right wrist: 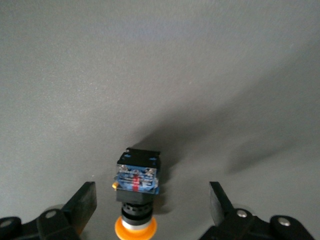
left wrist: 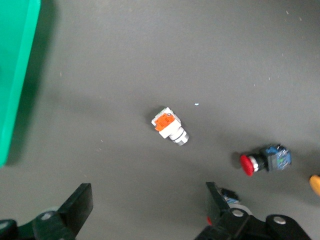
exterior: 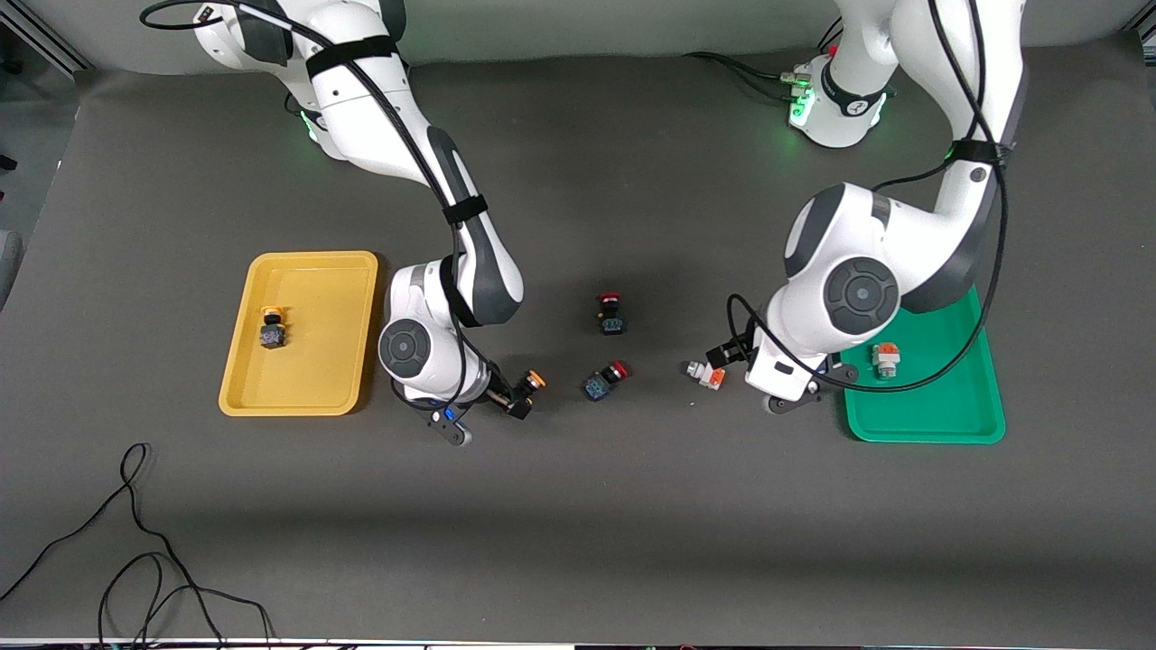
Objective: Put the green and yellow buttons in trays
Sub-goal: 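Grasp another yellow button with the right gripper while the left gripper grasps a green one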
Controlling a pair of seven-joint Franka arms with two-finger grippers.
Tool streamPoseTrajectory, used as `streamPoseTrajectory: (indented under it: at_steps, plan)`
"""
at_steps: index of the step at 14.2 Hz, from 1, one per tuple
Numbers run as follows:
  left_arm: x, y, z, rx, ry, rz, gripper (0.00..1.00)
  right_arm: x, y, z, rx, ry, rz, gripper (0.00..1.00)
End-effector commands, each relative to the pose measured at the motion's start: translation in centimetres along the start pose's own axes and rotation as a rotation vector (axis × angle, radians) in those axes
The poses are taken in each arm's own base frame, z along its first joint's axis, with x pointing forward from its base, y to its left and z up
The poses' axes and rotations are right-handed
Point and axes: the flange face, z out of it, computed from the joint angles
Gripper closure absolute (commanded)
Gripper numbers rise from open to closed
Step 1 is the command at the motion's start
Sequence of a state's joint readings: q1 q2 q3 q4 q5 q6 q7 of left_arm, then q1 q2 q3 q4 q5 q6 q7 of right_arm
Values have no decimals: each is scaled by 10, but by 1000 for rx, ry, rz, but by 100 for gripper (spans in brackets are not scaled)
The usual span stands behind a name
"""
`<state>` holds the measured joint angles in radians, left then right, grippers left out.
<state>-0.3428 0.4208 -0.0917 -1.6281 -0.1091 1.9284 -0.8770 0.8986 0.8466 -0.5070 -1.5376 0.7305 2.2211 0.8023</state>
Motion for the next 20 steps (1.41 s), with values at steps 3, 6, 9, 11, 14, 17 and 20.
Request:
streamPoseTrajectory:
  at_steps: [3,6,9,11,14,17,20]
  plan:
    - [-5,20,28,-16,39,-366,0,-3,-11,24,16,-8,57,30]
    - [3,26,84,32,71,-415,0,-4,-10,29,7,-6,52,100]
    - [3,16,139,47,134,-427,0,9,-8,14,15,2,33,100]
    - [7,16,157,28,139,-442,0,33,1,-28,10,-11,-7,100]
    - [12,17,178,18,169,-472,0,71,32,-98,-38,-70,-100,100]
    - [12,17,180,21,167,-486,46,120,100,-151,-92,-162,-219,100]
    - [11,18,178,18,166,-494,71,168,182,-158,-101,-194,-347,100]
